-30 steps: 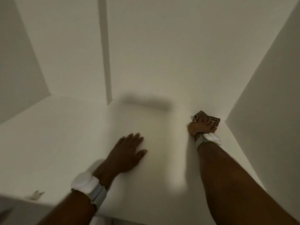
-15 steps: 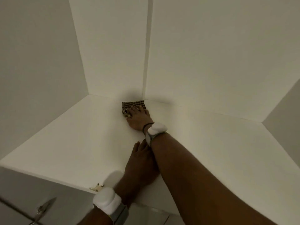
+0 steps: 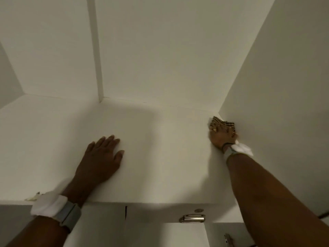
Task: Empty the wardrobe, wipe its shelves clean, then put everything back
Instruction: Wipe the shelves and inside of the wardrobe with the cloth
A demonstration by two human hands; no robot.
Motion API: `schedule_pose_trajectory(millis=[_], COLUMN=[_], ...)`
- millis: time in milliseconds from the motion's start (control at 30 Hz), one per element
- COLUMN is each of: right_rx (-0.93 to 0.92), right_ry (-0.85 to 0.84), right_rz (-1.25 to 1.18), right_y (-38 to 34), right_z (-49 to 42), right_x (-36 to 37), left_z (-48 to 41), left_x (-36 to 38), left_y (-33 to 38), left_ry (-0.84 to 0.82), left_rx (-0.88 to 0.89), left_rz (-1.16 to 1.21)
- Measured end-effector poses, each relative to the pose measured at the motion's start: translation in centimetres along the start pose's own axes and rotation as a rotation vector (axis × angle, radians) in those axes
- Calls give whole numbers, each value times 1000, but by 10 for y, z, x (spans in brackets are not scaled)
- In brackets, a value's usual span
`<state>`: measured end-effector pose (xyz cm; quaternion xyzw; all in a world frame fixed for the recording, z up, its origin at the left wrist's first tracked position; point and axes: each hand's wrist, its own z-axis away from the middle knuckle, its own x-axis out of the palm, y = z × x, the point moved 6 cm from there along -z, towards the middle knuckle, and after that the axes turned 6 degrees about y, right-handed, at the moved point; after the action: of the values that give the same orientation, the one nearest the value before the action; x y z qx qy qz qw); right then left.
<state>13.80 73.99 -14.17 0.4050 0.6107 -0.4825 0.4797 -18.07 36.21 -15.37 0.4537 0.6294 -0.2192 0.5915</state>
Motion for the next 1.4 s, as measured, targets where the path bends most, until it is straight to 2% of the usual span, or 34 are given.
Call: schedule_pose_trajectory(millis=[167,267,300,433,500,600,633,667,733,767,1033,1133,1233,1333,1400], right_rx=[132,142,88,-397,-600,-748,-764,-776,-729,-682,-134,52,152,255,115], right_ry=[-71,-88,-76,-67,-172,-345,-367,-372,-369,-346,-63,-15,-30,-38,-26], right_rz=[2,-26,-54,-140,-129,-57,-51,-50,-54,-68,-24,10,8,-38,-38], right_y=[-9,-80,-123,-313,-387,-445,-446,-445,-412,-388,-57,34,41,-11,-74], right_z=[-27,-31,-4,133,186,236,239,235,214,198,92,82,80,96,115], right_x=[37,76,74,52,63,73,71,67,61,57,5,-9,-6,1,10], left_z=[12,23,29,47,57,74,73,66,56,53,46,49,52,64,73], left_x=[-11,-12,-10,-10,-13,-25,-25,-23,-19,-16,-2,-1,-8,-20,-23], left_y=[-2,0,3,6,7,18,18,15,5,2,3,8,13,19,19], left_ry=[26,10,-2,-13,-62,-181,-123,-100,-20,-4,-6,-11,20,81,79], left_rx=[-45,-93,-91,-48,-13,62,91,102,25,-6,-32,-29,-48,-75,-77], left_rz=[-23,-26,-19,-16,26,332,334,201,37,26,-4,2,13,32,48])
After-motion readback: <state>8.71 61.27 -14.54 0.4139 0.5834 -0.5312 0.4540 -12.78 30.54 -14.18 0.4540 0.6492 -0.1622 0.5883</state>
